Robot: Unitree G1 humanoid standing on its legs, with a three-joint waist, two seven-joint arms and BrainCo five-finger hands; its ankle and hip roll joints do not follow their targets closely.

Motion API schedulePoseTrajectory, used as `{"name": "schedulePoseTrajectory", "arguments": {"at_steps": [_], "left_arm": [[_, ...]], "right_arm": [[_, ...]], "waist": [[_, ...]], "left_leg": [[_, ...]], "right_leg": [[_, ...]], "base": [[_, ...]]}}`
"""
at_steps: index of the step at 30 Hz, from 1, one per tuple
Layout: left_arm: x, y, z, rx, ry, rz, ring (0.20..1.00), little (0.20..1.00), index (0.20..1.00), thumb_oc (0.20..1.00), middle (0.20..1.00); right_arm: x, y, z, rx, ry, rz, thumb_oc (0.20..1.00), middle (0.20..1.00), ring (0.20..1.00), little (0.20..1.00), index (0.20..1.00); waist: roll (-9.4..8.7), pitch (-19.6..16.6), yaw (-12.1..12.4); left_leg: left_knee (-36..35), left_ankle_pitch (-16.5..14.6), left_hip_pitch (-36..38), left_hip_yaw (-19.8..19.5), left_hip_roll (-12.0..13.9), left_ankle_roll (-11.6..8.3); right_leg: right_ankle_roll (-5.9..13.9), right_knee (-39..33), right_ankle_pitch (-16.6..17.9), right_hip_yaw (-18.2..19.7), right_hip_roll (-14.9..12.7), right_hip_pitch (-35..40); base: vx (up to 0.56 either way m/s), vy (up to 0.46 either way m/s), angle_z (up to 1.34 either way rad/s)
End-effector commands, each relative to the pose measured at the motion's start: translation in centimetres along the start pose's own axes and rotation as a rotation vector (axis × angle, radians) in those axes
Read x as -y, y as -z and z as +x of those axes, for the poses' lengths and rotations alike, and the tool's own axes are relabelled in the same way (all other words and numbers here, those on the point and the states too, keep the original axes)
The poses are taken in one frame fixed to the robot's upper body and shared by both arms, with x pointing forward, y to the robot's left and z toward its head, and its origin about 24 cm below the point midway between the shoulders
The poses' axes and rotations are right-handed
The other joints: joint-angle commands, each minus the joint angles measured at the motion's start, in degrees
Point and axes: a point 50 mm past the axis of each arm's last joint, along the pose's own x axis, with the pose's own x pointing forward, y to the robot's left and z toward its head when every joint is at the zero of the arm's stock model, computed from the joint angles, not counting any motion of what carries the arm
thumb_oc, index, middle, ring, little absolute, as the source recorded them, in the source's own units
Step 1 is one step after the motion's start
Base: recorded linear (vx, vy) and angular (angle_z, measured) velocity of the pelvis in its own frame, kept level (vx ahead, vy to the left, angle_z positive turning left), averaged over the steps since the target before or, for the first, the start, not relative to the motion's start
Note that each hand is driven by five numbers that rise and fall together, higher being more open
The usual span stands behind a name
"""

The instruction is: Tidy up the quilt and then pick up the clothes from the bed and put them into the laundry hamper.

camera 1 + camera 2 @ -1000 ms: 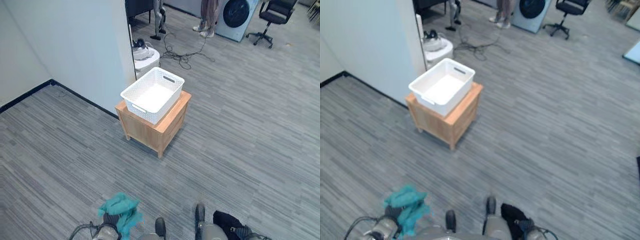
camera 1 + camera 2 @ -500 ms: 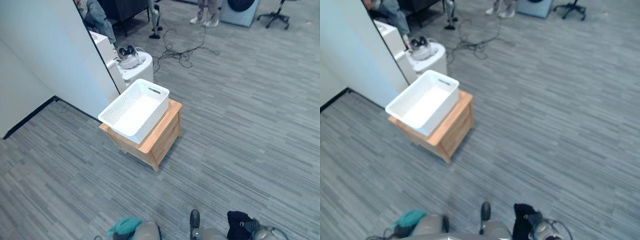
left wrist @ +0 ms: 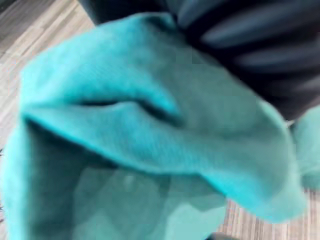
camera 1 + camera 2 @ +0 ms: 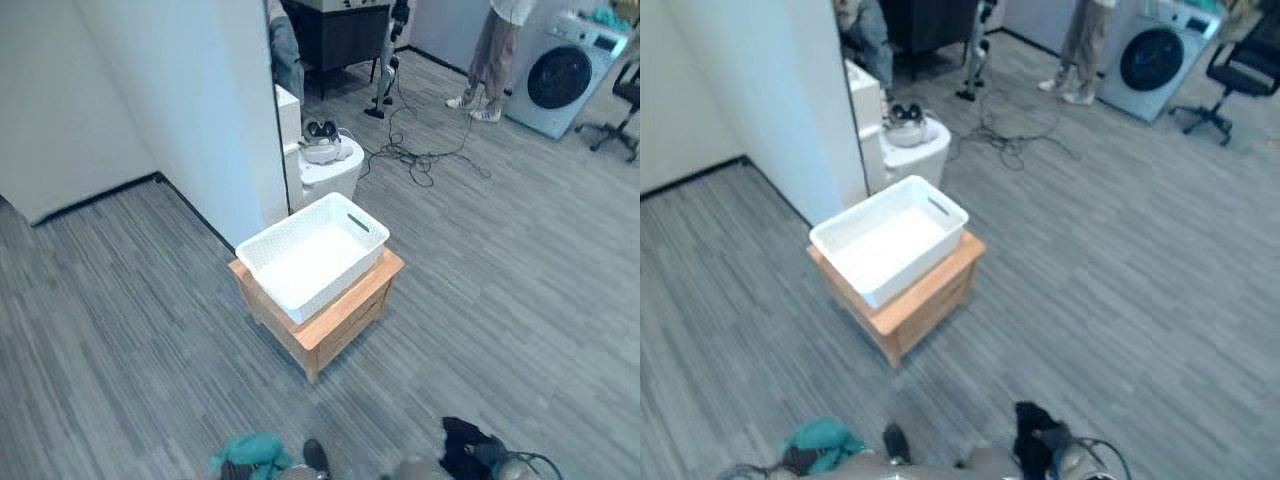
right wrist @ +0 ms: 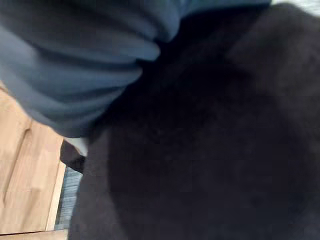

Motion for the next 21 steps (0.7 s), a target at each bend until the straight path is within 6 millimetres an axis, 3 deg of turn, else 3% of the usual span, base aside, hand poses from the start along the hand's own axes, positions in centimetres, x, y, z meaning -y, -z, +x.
{"name": "schedulePoseTrajectory", "arguments": {"at_steps": [1,2,4,6,7,8,9,11,12,14,16,18,20,21], "left_arm": [[-1.5,-2.4,0.3,0.068,-0.065,-0.015,0.200,0.200,0.200,0.200,0.200],[-1.5,-2.4,0.3,0.068,-0.066,-0.015,0.200,0.200,0.200,0.200,0.200],[-2.1,-3.2,0.4,0.100,-0.084,-0.019,0.200,0.200,0.200,0.200,0.200],[-2.6,-3.8,0.4,0.121,-0.101,-0.002,0.200,0.200,0.200,0.200,0.200],[-3.3,-3.7,0.5,0.115,-0.120,0.012,0.200,0.200,0.200,0.200,0.200],[-3.3,-3.7,0.5,0.115,-0.119,0.012,0.200,0.200,0.200,0.200,0.200],[-3.6,-2.4,0.6,0.066,-0.132,0.002,0.200,0.200,0.200,0.200,0.200],[-3.6,-1.8,0.6,0.045,-0.134,-0.001,0.200,0.200,0.200,0.200,0.200],[-3.4,-0.1,0.5,-0.004,-0.133,0.000,0.200,0.200,0.200,0.200,0.200],[-3.0,0.9,0.3,-0.030,-0.127,0.012,0.200,0.200,0.200,0.200,0.200],[-2.7,1.9,0.2,-0.054,-0.117,0.026,0.200,0.200,0.200,0.200,0.200],[-2.4,2.9,0.0,-0.081,-0.111,0.009,0.200,0.200,0.200,0.200,0.200],[-1.7,3.3,-0.1,-0.096,-0.100,-0.043,0.200,0.200,0.200,0.200,0.200],[-1.7,3.3,-0.1,-0.096,-0.100,-0.043,0.200,0.200,0.200,0.200,0.200]], "right_arm": [[2.9,-1.1,0.6,0.020,0.097,0.052,0.200,0.200,0.200,0.200,0.200],[2.9,-1.1,0.6,0.020,0.097,0.053,0.200,0.200,0.200,0.200,0.200],[3.6,-1.1,0.6,0.027,0.124,0.074,0.200,0.200,0.200,0.200,0.200],[4.6,-0.9,0.6,0.018,0.156,0.096,0.200,0.200,0.200,0.200,0.200],[5.6,-0.7,0.7,0.007,0.186,0.131,0.200,0.200,0.200,0.200,0.200],[5.6,-0.7,0.7,0.007,0.186,0.131,0.200,0.200,0.200,0.200,0.200],[6.8,-1.0,0.7,0.025,0.228,0.157,0.200,0.200,0.200,0.200,0.200],[7.7,-1.3,0.6,0.043,0.257,0.163,0.200,0.200,0.200,0.200,0.200],[11.4,-3.1,0.1,0.147,0.382,0.191,0.200,0.200,0.200,0.200,0.200],[15.0,-5.0,-1.2,0.278,0.506,0.207,0.200,0.200,0.200,0.200,0.200],[18.8,-7.0,-3.6,0.435,0.635,0.206,0.200,0.200,0.200,0.200,0.200],[21.6,-9.2,-6.0,0.580,0.733,0.172,0.200,0.200,0.200,0.200,0.200],[24.4,-11.8,-9.0,0.724,0.837,0.089,0.200,0.200,0.200,0.200,0.200],[24.4,-11.8,-9.0,0.724,0.837,0.089,0.200,0.200,0.200,0.200,0.200]], "waist": [[1.77,3.01,0.66],[1.79,3.07,0.56],[1.57,2.74,0.33],[0.68,2.38,-0.56],[0.09,1.91,-1.27],[0.14,1.85,-1.31],[-0.08,2.05,-1.49],[-0.19,2.12,-1.60],[-0.72,2.50,-1.89],[-0.69,3.04,-2.55],[-0.15,3.29,-3.55],[0.73,2.25,-3.29],[3.11,1.82,-3.85],[3.15,1.73,-3.87]], "left_leg": [[-1.58,-4.47,2.48,1.02,5.00,-5.95],[-1.58,-4.45,2.52,0.88,5.05,-5.99],[-1.58,-3.63,1.72,-0.50,6.49,-7.37],[-1.58,-4.82,2.11,-2.82,6.54,-8.47],[-1.58,-5.78,2.28,-4.72,7.71,-9.70],[-1.58,-5.85,2.25,-4.77,7.73,-9.70],[-1.58,-6.32,3.87,-5.29,9.81,-11.23],[-1.58,-6.25,4.37,-5.36,10.40,-11.72],[-1.58,-6.03,5.28,-5.44,11.37,-12.74],[-1.58,-5.66,5.26,-5.91,12.44,-13.68],[-1.58,-5.66,5.38,-6.93,13.69,-15.19],[-1.58,-4.50,4.83,-7.59,15.04,-16.45],[-1.58,-0.84,3.80,-7.72,18.21,-18.03],[-1.58,-0.82,3.69,-7.74,18.26,-18.04]], "right_leg": [[1.39,-16.24,8.20,0.55,-1.28,3.62],[1.35,-16.40,8.20,0.39,-1.25,3.81],[-0.95,-28.93,8.59,2.04,-1.68,4.34],[-0.42,-42.23,10.82,6.58,-2.68,5.08],[1.33,-48.43,14.97,10.86,-5.10,2.87],[1.36,-48.64,15.05,10.78,-5.09,2.98],[2.37,-50.76,17.84,9.46,-7.81,1.11],[2.40,-51.01,18.22,8.30,-8.66,1.02],[2.84,-50.05,20.17,8.39,-10.20,0.94],[3.27,-49.56,21.28,11.69,-10.86,0.97],[3.65,-49.32,19.28,17.53,-9.87,1.70],[3.54,-50.09,16.99,18.47,-8.86,2.53],[2.97,-50.12,15.04,18.53,-6.22,3.15],[2.95,-50.10,15.05,18.52,-6.18,3.05]], "base": [[0.23,-0.149,0.76],[0.14,-0.149,1.01],[0.14,-0.264,0.98],[0.26,-0.381,0.37],[0.23,-0.332,0.44],[0.33,-0.502,1.05],[0.24,-0.353,1.11],[0.19,-0.370,0.59],[0.11,-0.386,0.00],[0.10,-0.459,0.11],[0.10,-0.413,0.58],[0.12,-0.452,0.47],[0.07,-0.369,0.06],[0.12,-0.418,0.17]]}}
